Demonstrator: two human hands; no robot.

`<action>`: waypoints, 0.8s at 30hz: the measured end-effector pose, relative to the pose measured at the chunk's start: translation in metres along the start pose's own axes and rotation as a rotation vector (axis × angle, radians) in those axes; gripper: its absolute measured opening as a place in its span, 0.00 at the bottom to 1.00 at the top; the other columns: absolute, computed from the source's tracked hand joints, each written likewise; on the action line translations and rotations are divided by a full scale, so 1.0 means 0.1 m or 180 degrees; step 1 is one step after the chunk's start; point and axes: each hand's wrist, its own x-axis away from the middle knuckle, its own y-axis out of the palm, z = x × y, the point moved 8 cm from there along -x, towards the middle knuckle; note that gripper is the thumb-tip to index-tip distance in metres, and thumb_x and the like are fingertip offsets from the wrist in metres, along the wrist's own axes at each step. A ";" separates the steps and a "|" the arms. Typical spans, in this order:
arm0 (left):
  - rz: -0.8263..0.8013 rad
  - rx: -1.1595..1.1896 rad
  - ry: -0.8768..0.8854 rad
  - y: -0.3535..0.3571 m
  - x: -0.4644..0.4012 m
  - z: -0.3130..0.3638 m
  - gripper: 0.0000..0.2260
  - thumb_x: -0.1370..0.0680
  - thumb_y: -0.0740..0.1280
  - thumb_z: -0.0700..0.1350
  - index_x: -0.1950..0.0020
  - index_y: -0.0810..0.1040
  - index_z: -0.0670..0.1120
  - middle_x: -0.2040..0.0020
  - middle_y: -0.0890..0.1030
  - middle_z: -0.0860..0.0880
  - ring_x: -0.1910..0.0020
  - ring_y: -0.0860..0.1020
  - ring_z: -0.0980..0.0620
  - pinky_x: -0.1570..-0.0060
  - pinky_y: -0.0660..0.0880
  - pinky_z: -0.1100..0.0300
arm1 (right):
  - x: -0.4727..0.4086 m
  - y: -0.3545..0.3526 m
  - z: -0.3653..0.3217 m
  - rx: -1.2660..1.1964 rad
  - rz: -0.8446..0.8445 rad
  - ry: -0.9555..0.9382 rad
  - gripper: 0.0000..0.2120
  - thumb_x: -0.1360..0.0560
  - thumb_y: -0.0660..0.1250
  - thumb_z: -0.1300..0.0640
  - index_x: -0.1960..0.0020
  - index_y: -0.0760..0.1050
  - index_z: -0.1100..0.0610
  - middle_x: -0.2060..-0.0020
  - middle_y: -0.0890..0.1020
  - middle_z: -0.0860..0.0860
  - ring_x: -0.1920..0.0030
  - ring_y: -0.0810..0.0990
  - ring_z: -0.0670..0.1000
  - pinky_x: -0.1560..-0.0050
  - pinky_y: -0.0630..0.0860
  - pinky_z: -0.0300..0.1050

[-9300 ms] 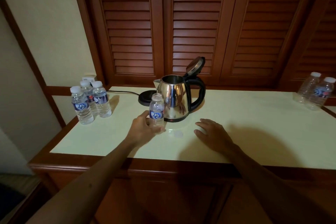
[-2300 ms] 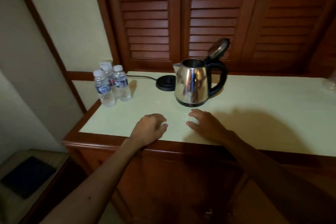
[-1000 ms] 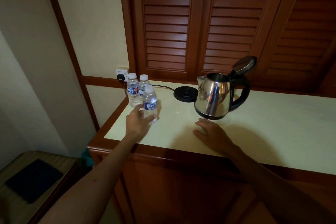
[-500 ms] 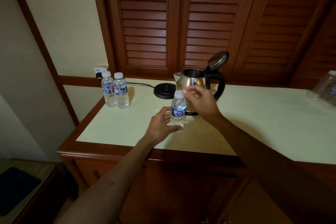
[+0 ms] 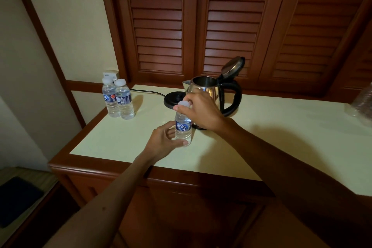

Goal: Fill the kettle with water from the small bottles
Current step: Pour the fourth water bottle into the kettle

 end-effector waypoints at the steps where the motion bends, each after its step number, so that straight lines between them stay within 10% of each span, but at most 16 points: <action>1: -0.0011 0.0035 0.0003 0.01 0.00 0.01 0.27 0.32 0.80 0.38 0.35 0.77 0.46 0.44 0.85 0.47 0.44 0.83 0.49 0.38 0.77 0.47 | -0.01 0.00 0.00 -0.0017 -0.0073 -0.0033 0.16 0.25 0.68 0.44 0.52 0.78 0.58 0.57 0.76 0.50 0.57 0.76 0.49 0.60 0.66 0.40; 10: 0.0013 0.0105 -0.0038 0.05 0.02 0.01 0.24 0.30 0.78 0.38 0.35 0.79 0.44 0.43 0.85 0.45 0.43 0.83 0.44 0.35 0.74 0.42 | -0.09 0.00 -0.04 -0.0393 -0.0728 -0.0589 0.06 0.24 0.68 0.54 0.51 0.79 0.56 0.53 0.74 0.48 0.51 0.72 0.46 0.51 0.68 0.42; 17: 0.0042 0.0191 -0.0101 0.05 0.03 0.00 0.26 0.30 0.78 0.38 0.33 0.77 0.44 0.42 0.84 0.43 0.42 0.82 0.42 0.35 0.73 0.39 | -0.10 -0.07 -0.04 -0.0495 -0.0923 -0.0490 0.19 0.22 0.66 0.59 0.32 0.73 0.57 0.38 0.79 0.51 0.40 0.75 0.47 0.39 0.71 0.42; 24: 0.0001 0.0162 -0.0034 0.04 0.02 0.01 0.26 0.29 0.78 0.36 0.33 0.77 0.43 0.43 0.84 0.45 0.42 0.82 0.45 0.36 0.75 0.45 | -0.20 -0.14 -0.16 0.0359 -0.0874 -0.0505 0.19 0.25 0.67 0.43 0.62 0.77 0.59 0.66 0.80 0.54 0.63 0.79 0.53 0.59 0.78 0.53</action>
